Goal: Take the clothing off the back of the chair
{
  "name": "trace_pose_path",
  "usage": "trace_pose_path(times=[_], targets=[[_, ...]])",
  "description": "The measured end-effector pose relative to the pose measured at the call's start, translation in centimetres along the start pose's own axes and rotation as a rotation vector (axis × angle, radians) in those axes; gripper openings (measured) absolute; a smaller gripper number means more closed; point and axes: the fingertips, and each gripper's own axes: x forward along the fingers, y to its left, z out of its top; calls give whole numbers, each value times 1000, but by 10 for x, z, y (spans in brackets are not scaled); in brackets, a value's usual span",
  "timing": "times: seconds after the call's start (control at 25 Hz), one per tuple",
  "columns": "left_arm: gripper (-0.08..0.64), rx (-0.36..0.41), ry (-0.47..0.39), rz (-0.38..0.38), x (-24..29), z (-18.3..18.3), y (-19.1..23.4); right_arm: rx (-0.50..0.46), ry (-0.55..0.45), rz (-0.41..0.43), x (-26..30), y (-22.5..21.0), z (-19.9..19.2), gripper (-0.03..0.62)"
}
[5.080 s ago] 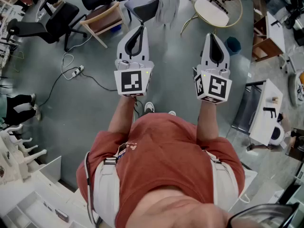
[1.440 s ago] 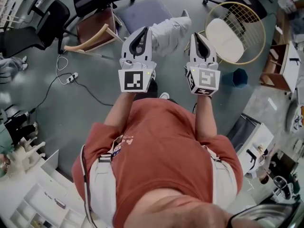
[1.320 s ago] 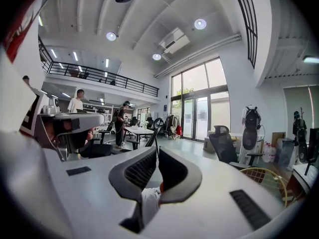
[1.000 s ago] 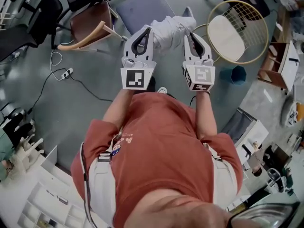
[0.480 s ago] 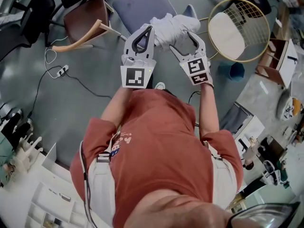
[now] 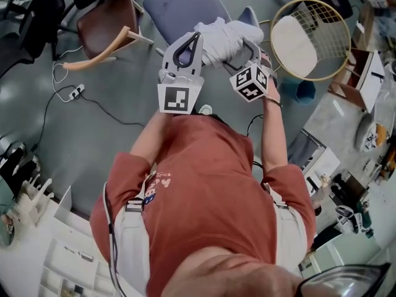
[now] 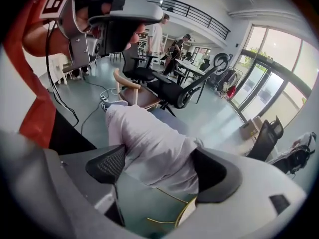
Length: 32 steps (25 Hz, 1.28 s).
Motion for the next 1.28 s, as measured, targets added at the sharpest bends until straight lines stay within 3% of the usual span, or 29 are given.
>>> trace_pose_path(times=[0.56, 0.76, 1.04, 1.28], targets=[[12, -29, 13, -1, 19, -9, 16, -96, 124, 99, 31, -2, -3, 402], [12, -28, 8, -16, 19, -6, 8, -158, 115, 71, 27, -2, 0, 398], [12, -26, 9, -17, 12, -6, 3, -279, 84, 10, 17, 6, 10, 263], [12, -17, -7, -8, 4, 0, -1, -305, 29, -51, 1, 12, 16, 202]])
